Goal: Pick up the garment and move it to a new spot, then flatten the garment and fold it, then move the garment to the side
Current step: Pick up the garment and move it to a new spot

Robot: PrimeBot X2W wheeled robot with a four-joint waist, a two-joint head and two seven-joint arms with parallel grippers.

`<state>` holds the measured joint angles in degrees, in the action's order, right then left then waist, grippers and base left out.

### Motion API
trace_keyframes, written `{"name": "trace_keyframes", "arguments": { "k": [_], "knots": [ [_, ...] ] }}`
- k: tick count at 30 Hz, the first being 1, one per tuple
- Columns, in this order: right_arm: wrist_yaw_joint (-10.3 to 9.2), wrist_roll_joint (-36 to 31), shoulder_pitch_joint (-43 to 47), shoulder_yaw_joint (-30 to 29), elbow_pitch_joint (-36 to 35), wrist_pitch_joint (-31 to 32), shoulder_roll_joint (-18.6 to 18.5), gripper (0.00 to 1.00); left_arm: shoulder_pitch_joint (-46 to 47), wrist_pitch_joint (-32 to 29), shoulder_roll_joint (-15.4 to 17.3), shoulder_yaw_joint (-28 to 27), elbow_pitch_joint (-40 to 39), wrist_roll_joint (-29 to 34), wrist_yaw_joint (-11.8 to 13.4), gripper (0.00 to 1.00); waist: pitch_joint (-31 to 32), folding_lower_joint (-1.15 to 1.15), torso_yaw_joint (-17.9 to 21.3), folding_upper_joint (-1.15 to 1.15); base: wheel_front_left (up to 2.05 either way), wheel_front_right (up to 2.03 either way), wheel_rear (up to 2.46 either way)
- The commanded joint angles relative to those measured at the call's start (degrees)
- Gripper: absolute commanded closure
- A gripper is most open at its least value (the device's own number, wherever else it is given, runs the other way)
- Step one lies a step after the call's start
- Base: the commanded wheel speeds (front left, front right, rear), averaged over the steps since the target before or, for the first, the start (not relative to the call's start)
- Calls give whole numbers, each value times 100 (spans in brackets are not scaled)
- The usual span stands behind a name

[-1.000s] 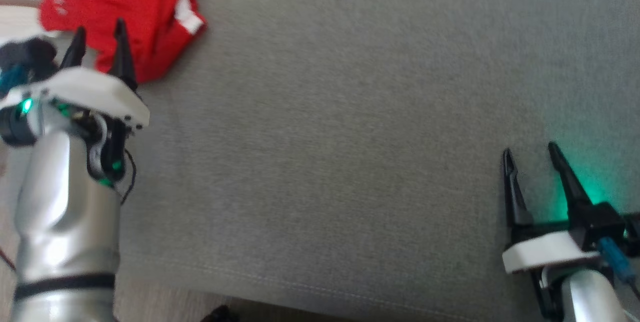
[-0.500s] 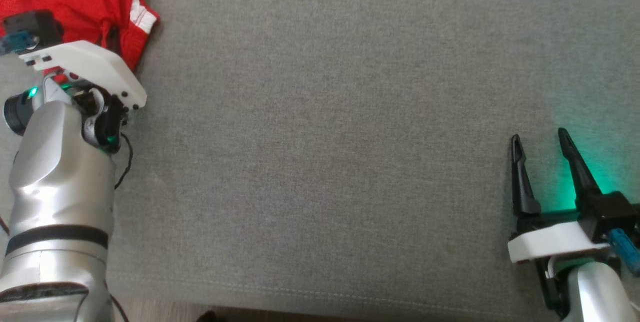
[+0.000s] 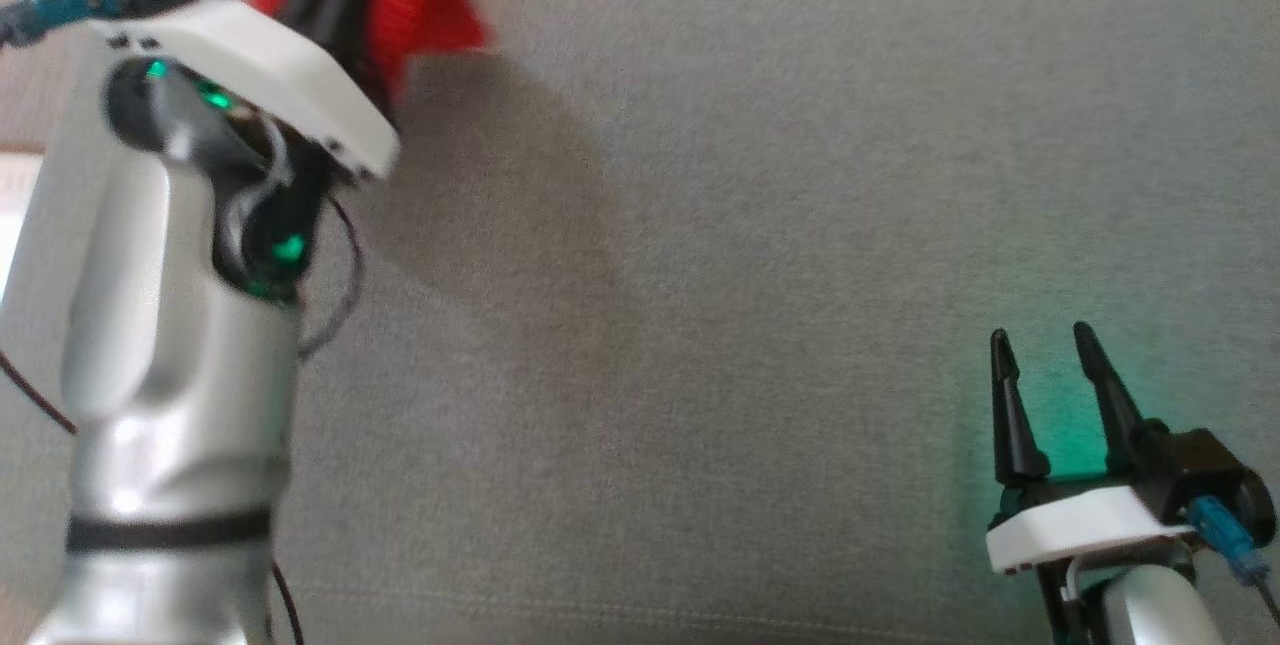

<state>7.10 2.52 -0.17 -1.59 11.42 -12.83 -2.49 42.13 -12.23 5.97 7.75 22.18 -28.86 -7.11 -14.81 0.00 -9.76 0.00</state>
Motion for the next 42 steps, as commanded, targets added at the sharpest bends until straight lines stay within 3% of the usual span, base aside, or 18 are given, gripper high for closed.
{"name": "trace_keyframes", "arguments": {
  "k": [1,5,11,17,21,24,26,32,40,42],
  "knots": [
    [39,96,-5,190,-68,-103,-39,0,-102,-305,157,-53,-788,-267,-34,100,276,0,204,0,0,0,0],
    [39,264,-10,242,145,-168,-39,0,-644,-1171,-22,161,-2365,-964,32,100,466,0,422,0,0,0,0],
    [39,445,13,299,363,-209,-39,0,-1323,-2157,-227,678,-4146,-1909,567,100,548,0,797,0,0,0,0],
    [39,561,4,299,344,-215,-39,0,-1777,-2788,-291,1120,-5168,-2984,1328,100,497,0,1191,0,0,0,0],
    [39,602,-14,327,336,-216,-39,0,-1841,-2865,-301,1150,-5269,-3351,1775,100,450,0,1378,0,0,0,0],
    [39,657,-56,347,330,-216,-39,0,-1882,-2804,-305,1103,-4958,-3563,2125,100,394,0,1549,0,0,0,0],
    [39,688,-89,373,329,-216,-39,0,-1850,-2676,-275,996,-4507,-3426,2203,100,357,0,1646,0,0,0,0],
    [39,748,-170,448,340,-217,-39,0,-1597,-1590,-283,9,-2438,-3138,2632,100,230,0,1876,0,0,0,0],
    [39,730,-150,408,371,-217,-39,0,-1219,-356,-257,-661,-475,-2900,2652,100,179,0,1905,0,0,0,0],
    [39,711,-126,361,375,-217,-39,0,-1203,-177,-235,-601,-202,-2805,2485,22,196,0,1816,0,0,0,0]
  ]
}}
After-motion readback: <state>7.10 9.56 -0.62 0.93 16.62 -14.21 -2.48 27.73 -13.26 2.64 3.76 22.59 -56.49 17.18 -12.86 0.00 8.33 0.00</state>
